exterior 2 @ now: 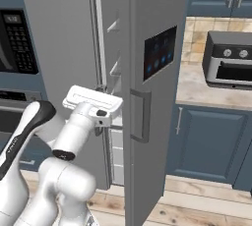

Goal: Place one of the steaks on the plate and the other in the bowl. Then place the bowl in the fridge.

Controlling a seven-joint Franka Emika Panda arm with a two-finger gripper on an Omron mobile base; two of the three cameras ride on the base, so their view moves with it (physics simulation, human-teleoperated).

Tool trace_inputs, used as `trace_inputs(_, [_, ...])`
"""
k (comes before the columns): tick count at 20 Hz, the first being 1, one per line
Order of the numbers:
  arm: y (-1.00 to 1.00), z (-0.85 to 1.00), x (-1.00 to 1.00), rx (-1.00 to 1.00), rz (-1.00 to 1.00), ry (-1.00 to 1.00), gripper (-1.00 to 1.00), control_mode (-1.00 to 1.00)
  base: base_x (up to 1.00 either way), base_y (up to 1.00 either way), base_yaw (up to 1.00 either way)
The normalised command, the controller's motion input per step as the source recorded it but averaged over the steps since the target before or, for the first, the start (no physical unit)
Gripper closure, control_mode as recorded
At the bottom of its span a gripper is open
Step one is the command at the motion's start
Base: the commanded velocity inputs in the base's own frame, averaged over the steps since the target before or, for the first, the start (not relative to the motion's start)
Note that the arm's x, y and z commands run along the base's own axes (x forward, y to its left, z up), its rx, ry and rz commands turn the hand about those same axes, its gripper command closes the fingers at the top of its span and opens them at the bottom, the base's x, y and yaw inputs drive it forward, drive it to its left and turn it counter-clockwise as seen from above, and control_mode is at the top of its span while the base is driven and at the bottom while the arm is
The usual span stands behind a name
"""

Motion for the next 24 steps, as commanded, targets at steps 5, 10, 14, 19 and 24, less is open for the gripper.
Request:
trace_inputs(5, [0.31,-0.17,0.57,0.0,-0.12,0.02,1.0,-1.0,0.0,0.0,0.0])
trace_inputs(10, [-0.01,-0.15,0.55,0.0,-0.36,0.08,1.0,-1.0,0.0,0.0,0.0])
trace_inputs(14, [-0.01,-0.08,0.4,0.0,-0.37,0.16,1.0,-1.0,0.0,0.0,0.0])
trace_inputs(19, [-0.24,-0.01,0.21,0.01,-0.06,0.18,1.0,-1.0,0.0,0.0,0.0])
trace_inputs(24, [-0.08,-0.05,0.3,0.0,-0.01,0.15,1.0,-1.0,0.0,0.0,0.0])
